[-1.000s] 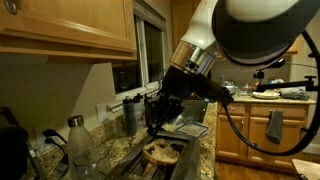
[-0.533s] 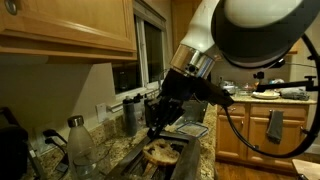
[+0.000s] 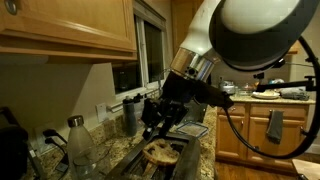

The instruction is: Put two slices of bread in the toaster

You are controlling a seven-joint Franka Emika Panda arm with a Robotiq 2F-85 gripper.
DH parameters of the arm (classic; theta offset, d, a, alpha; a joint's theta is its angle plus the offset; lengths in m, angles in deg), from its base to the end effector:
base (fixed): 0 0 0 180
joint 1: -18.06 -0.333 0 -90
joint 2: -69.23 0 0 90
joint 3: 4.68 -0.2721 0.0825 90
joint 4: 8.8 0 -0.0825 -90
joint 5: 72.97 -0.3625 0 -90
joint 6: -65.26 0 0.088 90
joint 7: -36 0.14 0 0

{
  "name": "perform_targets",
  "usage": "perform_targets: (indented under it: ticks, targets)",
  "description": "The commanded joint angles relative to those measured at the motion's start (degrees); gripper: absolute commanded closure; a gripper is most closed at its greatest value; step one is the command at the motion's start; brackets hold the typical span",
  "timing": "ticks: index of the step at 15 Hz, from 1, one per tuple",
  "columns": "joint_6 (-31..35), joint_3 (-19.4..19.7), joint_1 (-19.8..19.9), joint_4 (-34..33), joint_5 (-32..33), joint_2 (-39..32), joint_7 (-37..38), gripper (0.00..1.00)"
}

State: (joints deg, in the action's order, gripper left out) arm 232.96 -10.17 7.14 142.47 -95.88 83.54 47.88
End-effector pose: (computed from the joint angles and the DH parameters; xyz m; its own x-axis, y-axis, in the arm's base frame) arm 0.4520 0.1088 0.3300 0.8533 -0.3268 0.4064 -0.1940 -0.9223 -0.3343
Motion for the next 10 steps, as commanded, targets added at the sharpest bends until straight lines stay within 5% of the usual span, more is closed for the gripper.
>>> perform_targets:
  ticks: [1, 4, 10]
  targets:
    - [1.7, 0.1, 0.4, 0.3, 0.2, -1.0, 1.0, 0.12]
    - [2.0, 0.1, 0.5, 0.2, 0.1, -1.8, 1.0, 0.0]
    - [5.1, -0.7, 1.5, -0.1, 1.3, -3.8, 2.3, 0.0]
